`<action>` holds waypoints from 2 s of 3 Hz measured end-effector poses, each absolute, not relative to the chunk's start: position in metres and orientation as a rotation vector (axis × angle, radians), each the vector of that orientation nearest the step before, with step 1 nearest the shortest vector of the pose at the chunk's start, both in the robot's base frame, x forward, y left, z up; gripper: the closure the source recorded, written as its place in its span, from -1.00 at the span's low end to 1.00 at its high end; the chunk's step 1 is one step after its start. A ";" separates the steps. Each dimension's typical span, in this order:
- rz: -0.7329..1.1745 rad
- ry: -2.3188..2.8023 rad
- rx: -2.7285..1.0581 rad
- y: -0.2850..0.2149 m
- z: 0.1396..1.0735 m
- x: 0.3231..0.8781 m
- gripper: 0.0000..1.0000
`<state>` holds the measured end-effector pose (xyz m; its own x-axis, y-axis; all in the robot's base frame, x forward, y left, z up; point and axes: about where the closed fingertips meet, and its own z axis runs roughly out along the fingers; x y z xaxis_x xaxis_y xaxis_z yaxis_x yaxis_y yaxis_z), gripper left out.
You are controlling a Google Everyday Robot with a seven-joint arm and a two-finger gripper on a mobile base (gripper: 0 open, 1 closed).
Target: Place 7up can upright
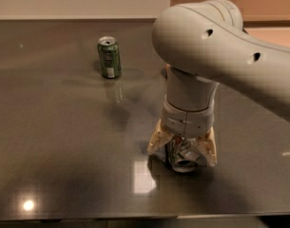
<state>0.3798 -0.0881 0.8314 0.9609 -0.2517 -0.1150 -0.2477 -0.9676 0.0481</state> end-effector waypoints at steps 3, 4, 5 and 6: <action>-0.270 -0.501 3.103 -0.078 0.863 0.382 0.88; -0.314 -0.671 3.121 -0.060 0.883 0.395 1.00; -0.407 -0.958 3.111 -0.043 0.900 0.415 1.00; -0.585 -1.298 3.048 -0.038 0.915 0.431 1.00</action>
Offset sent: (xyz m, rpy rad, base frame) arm -0.0093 -0.0052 0.0281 0.0195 0.0864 -0.0403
